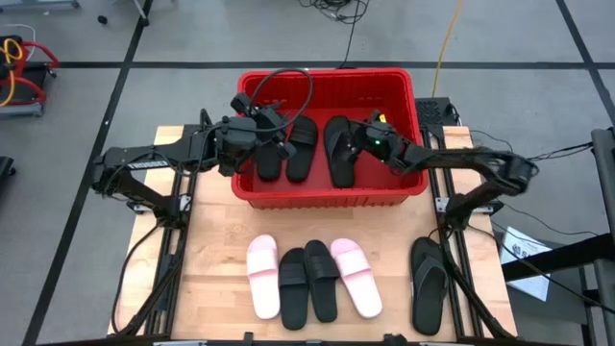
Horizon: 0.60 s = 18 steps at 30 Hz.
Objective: Pick and place slides into bin
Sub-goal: Put the black slipper into the red container
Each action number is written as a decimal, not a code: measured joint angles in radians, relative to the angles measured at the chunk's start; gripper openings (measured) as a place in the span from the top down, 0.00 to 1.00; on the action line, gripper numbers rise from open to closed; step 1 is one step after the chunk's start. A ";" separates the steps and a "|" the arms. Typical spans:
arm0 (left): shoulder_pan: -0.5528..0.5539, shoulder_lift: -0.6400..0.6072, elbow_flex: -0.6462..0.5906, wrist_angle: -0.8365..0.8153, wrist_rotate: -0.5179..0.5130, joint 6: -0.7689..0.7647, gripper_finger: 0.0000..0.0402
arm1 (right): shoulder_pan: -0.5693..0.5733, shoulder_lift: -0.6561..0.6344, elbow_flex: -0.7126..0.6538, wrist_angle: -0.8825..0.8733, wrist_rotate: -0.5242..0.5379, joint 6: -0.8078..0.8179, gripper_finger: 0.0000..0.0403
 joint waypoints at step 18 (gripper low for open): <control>-0.036 -0.064 0.000 -0.026 -0.004 -0.004 0.63 | 0.364 -0.548 0.000 -0.430 0.000 -0.052 0.56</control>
